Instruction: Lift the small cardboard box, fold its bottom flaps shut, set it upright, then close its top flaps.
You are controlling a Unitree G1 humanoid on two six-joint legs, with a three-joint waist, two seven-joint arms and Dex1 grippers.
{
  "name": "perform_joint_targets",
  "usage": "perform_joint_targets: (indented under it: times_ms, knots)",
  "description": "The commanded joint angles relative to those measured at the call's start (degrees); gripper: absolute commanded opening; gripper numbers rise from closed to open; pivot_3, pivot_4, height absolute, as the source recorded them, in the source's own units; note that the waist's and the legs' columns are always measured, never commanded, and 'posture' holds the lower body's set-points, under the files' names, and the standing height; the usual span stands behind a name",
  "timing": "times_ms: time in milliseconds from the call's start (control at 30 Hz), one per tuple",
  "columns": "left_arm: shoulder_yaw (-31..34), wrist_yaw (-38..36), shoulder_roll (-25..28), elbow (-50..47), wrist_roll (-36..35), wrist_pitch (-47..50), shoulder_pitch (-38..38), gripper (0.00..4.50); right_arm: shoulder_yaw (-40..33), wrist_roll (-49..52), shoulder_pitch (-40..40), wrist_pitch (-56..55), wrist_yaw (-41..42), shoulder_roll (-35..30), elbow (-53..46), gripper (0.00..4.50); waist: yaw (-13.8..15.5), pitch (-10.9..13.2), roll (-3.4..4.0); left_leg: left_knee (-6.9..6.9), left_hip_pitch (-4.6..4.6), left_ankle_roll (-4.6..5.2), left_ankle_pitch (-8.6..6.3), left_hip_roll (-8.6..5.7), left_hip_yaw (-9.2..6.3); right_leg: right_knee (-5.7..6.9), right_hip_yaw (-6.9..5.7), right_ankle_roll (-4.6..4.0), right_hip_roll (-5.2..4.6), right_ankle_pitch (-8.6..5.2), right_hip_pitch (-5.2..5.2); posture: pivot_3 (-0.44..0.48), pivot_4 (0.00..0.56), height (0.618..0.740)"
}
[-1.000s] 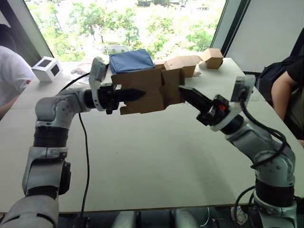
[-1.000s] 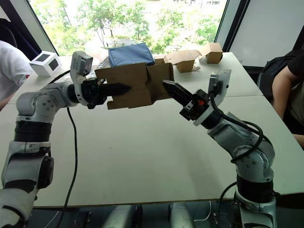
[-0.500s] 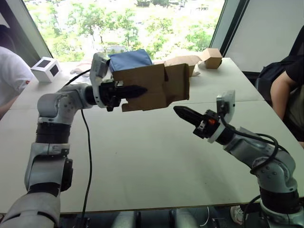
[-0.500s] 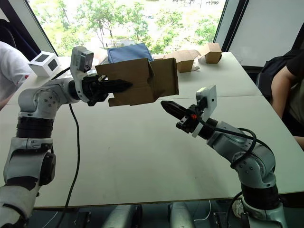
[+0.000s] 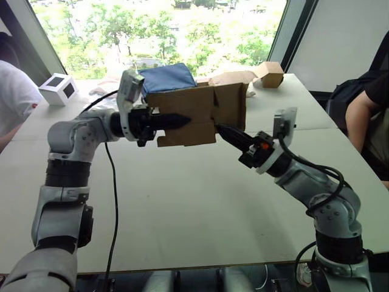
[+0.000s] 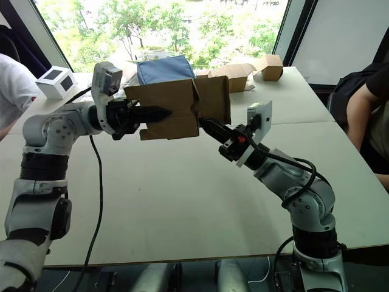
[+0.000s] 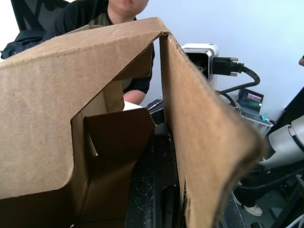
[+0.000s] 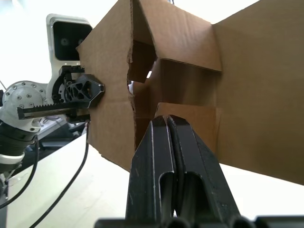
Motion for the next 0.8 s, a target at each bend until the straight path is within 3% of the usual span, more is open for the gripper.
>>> perform_joint_targets:
  times_ms: [33, 667, 800]
  knots:
    - [1.0, 0.4, -0.1, -2.4, -1.3, 0.1, 0.1, 0.0, 0.2, 0.8, -2.1, -0.3, 1.8, 0.4, -0.1, 0.01, 0.0, 0.0, 0.0, 0.0, 0.0, 0.0, 0.0, 0.0, 0.0, 0.0, 0.0, 0.0, 0.0, 0.0, 0.0, 0.0, 0.15, 0.74]
    - [0.7, 0.7, -2.4, -1.3, -0.1, -3.3, 0.4, 0.0, 0.9, -2.8, -4.4, -0.3, 9.4, -2.2, 2.8, 0.01, 0.0, 0.0, 0.0, 0.01, 0.0, 0.0, 0.0, -0.01, 0.0, 0.02, -0.01, 0.0, 0.0, 0.0, 0.0, 0.0, 0.15, 0.74]
    - [2.2, 2.0, -2.1, -2.3, -1.3, -2.6, 0.6, 0.0, -4.2, 2.3, -3.7, 1.6, 9.9, -5.1, 1.4, 0.01, 0.0, 0.0, 0.0, 0.0, 0.0, 0.0, 0.0, -0.01, 0.0, 0.02, 0.0, 0.0, 0.0, 0.0, -0.01, 0.0, 0.15, 0.74]
